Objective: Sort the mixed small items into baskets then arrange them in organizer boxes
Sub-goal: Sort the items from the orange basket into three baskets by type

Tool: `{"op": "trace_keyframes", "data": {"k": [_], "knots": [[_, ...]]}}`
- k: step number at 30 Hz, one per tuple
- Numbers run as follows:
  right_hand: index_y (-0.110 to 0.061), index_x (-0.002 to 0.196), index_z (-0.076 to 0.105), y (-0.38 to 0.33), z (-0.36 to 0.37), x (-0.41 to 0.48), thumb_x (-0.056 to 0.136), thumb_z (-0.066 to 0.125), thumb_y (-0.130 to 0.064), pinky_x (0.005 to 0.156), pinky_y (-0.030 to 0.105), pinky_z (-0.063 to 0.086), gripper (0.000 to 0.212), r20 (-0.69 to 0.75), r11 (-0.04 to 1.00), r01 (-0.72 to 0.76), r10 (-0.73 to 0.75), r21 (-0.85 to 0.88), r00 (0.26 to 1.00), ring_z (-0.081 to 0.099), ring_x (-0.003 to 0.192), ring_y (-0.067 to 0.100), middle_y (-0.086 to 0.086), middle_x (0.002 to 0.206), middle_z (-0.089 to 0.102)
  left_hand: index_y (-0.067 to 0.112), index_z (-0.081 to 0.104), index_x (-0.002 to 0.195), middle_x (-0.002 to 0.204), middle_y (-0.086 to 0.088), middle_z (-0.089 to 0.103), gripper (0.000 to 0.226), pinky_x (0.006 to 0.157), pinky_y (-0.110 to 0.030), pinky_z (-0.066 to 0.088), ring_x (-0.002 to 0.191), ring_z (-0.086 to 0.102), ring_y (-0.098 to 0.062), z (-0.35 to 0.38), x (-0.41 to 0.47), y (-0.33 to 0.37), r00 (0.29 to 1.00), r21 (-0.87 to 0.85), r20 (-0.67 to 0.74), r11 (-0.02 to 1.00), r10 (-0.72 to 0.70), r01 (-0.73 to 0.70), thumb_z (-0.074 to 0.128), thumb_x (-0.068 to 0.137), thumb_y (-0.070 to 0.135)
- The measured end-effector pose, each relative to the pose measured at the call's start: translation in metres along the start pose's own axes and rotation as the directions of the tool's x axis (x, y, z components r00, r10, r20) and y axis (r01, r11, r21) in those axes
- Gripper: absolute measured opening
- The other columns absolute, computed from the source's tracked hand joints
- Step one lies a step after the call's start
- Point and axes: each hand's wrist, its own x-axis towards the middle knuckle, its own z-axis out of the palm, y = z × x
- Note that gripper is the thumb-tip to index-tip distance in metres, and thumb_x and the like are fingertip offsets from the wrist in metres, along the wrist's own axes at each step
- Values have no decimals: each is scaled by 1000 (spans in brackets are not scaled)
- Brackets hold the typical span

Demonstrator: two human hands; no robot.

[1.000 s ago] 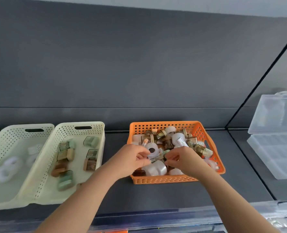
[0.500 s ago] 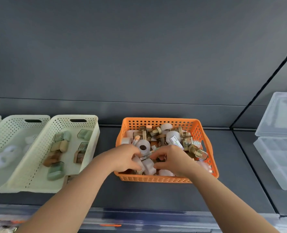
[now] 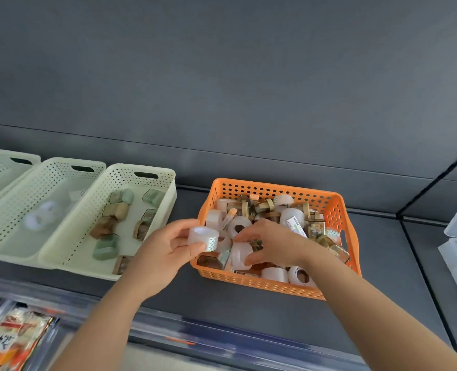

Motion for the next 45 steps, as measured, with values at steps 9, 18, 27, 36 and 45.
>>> {"op": "trace_keyframes", "data": {"k": [9, 18, 27, 36, 45], "knots": [[-37, 106, 62, -66, 4, 37, 84, 70, -24, 76, 19, 54, 27, -332, 902, 218, -89, 374, 939, 59, 98, 7, -7, 110, 59, 23, 60, 103, 98, 10, 69, 31, 74, -18, 50, 91, 66, -1, -45, -18, -15, 927, -213, -364, 977, -88, 10, 77, 77, 17], [-26, 94, 61, -185, 61, 157, 80, 72, -29, 70, 23, 52, 18, -346, 905, 163, -19, 392, 938, 63, 87, 10, -5, 99, 62, 26, 60, 99, 104, 11, 64, 34, 83, -29, 48, 99, 61, -7, -196, -26, -98, 816, -151, -554, 984, -165, 96, 81, 73, 23], [-24, 104, 64, -265, 99, 269, 80, 71, -37, 87, 26, 44, 28, -370, 999, 21, -30, -29, 929, 54, 104, 10, -8, 115, 58, 23, 62, 96, 98, 13, 62, 31, 74, -19, 41, 92, 57, -7, -333, 38, -164, 931, 323, -365, 937, -6, 133, 80, 72, 31], [-20, 111, 67, -272, 124, 311, 83, 67, -36, 107, 24, 29, 32, -311, 959, -65, -25, -275, 950, 34, 130, 13, -5, 134, 49, 10, 71, 102, 121, -1, 60, 25, 96, -32, 41, 113, 52, -24, -350, 88, -186, 976, 676, -70, 729, 207, -106, 72, 81, 23], [-22, 126, 59, -266, 102, 242, 88, 64, -31, 104, 20, 35, 40, -508, 993, -117, 101, 1, 855, 47, 124, 6, -12, 133, 55, 16, 67, 110, 116, 4, 64, 26, 92, -22, 37, 109, 55, -17, -343, 59, -169, 931, 578, -188, 802, 313, -153, 65, 87, 28]]}}
